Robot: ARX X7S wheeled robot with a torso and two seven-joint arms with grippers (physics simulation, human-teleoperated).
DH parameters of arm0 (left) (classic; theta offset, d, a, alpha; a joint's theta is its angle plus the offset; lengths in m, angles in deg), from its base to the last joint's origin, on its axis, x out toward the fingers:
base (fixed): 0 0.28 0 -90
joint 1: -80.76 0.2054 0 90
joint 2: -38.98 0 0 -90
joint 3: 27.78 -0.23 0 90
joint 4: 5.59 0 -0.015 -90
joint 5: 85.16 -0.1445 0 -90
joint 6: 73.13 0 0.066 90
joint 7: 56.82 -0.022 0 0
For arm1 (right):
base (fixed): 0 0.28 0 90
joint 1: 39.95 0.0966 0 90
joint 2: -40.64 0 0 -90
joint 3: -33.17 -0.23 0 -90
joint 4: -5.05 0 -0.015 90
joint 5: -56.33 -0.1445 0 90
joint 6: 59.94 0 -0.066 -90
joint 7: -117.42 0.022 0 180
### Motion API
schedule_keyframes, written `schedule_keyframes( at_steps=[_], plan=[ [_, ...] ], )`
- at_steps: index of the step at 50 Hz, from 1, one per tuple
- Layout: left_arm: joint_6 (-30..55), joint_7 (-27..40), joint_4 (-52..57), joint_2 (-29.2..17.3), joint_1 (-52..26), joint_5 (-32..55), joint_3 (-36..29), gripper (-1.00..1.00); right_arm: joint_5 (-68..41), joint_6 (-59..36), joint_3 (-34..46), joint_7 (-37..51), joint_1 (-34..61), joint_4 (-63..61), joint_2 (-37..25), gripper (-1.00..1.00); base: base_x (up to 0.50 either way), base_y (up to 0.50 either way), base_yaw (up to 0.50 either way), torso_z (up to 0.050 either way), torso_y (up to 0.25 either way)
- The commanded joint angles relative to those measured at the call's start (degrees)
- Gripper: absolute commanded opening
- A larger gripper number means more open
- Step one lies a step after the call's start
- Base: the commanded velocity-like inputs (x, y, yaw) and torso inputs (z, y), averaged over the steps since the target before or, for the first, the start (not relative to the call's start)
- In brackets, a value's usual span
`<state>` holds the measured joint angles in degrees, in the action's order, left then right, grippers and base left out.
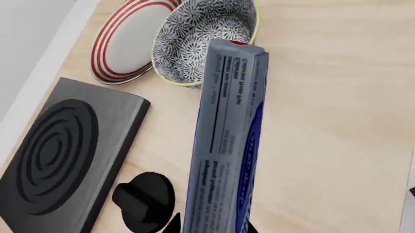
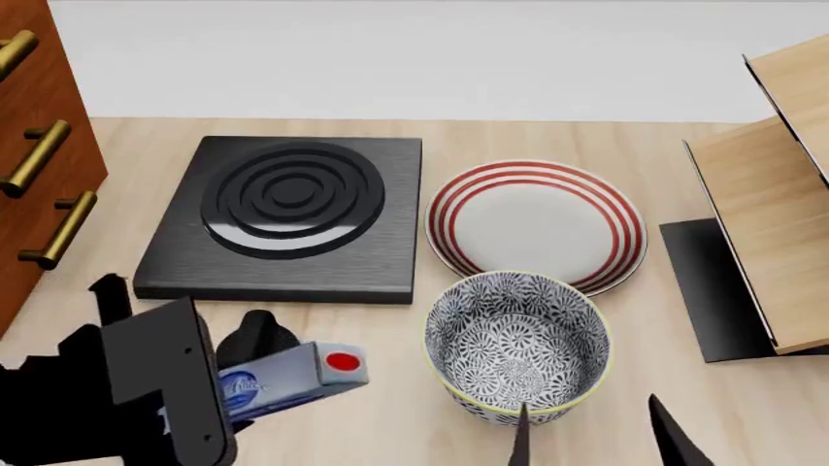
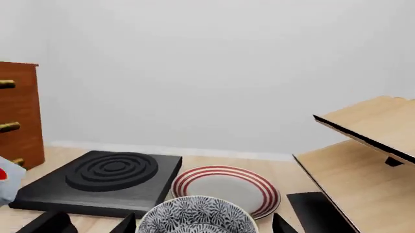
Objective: Pick up the cream cheese and put it in the bowl.
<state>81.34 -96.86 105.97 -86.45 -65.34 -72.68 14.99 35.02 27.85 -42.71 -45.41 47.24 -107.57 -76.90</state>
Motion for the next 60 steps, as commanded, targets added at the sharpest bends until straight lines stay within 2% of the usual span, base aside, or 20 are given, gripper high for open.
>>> schedule_keyframes(
  at_steps=[1, 4, 7, 10, 13, 16, 20, 22, 27, 36, 41, 45, 49, 56, 60],
  plan=[
    [-2.1, -0.5, -1.9, 2.5, -1.4, 0.1, 0.2, -1.00, -10.1, -6.2, -2.3, -6.0, -0.7, -10.9, -9.0, 1.00, 0.00, 0.00, 0.00, 0.000, 0.000],
    [-1.8, -0.5, -1.5, 2.9, -1.6, 0.1, -0.1, -1.00, -17.9, -9.5, -5.1, -7.4, 2.0, -10.7, -11.8, 1.00, 0.00, 0.00, 0.00, 0.000, 0.000],
    [-1.6, -0.7, -1.7, 3.0, -2.0, -0.1, -0.9, -1.00, -20.8, -11.0, -5.0, -10.4, 3.2, -10.1, -14.0, 1.00, 0.00, 0.00, 0.00, 0.000, 0.000],
    [0.1, -1.3, -2.4, 3.3, -4.2, -0.3, -1.3, -1.00, -12.8, -4.7, -3.6, -14.8, 0.8, -9.3, -14.9, 1.00, 0.00, 0.00, 0.00, 0.000, 0.000],
    [0.4, -0.4, -0.6, 3.1, -2.9, -0.4, -1.5, -1.00, -14.0, -5.2, -2.1, -19.5, 0.0, -10.3, -18.1, 1.00, 0.00, 0.00, 0.00, 0.000, 0.000],
    [0.9, -0.5, 0.1, 3.2, -3.4, -0.4, -1.7, -1.00, -14.1, -4.9, -2.5, -19.8, -0.4, -10.9, -18.7, 1.00, 0.00, 0.00, 0.00, 0.000, 0.000],
    [1.5, -0.6, 0.8, 3.4, -3.7, -0.4, -2.2, -1.00, -16.9, -9.3, -0.5, -24.2, 2.0, -11.9, -22.9, 1.00, 0.00, 0.00, 0.00, 0.000, 0.000],
    [1.7, -1.0, 0.5, 3.1, -4.3, -1.3, -4.8, -1.00, -20.3, -11.1, -1.0, -24.6, 3.7, -11.9, -23.4, 1.00, 0.00, 0.00, 0.00, 0.000, 0.000],
    [1.6, -0.8, 0.2, 4.0, -4.2, -0.6, -3.4, -1.00, -21.4, -16.5, 1.7, -28.1, 8.6, -11.5, -25.9, 1.00, 0.00, 0.00, 0.00, 0.000, 0.000],
    [0.9, -0.6, -0.2, 3.6, -4.2, -1.2, -4.5, -1.00, -28.2, -19.2, -1.2, -27.7, 15.3, -7.9, -25.2, 1.00, 0.00, 0.00, 0.00, 0.000, 0.000],
    [0.3, -0.1, -1.2, 3.7, -3.9, -2.2, -6.4, -1.00, -23.7, -21.4, 2.0, -25.7, 17.4, -8.4, -24.1, 1.00, 0.00, 0.00, 0.00, 0.000, 0.000],
    [1.5, -0.6, 0.1, 3.5, -4.1, -1.8, -6.9, -1.00, -23.9, -22.5, 2.4, -25.3, 18.8, -8.8, -23.7, 1.00, 0.00, 0.00, 0.00, 0.000, 0.004],
    [2.0, 0.1, -1.9, 4.6, -4.8, -3.8, -10.6, -1.00, -25.9, -24.5, 1.7, -24.0, 20.8, -10.9, -24.4, 1.00, 0.00, 0.00, 0.00, 0.000, 0.000],
    [1.4, 0.1, -2.0, 5.6, -4.7, -3.6, -10.9, -1.00, -24.9, -29.8, 5.2, -23.4, 25.4, -13.5, -24.4, 1.00, 0.00, 0.00, 0.00, 0.000, 0.000],
    [3.6, -1.2, -1.2, 6.0, -7.1, -3.0, -10.6, -1.00, -23.1, -31.5, 7.3, -23.7, 26.8, -14.3, -24.4, 1.00, 0.00, 0.00, 0.00, 0.000, 0.000]
  ],
)
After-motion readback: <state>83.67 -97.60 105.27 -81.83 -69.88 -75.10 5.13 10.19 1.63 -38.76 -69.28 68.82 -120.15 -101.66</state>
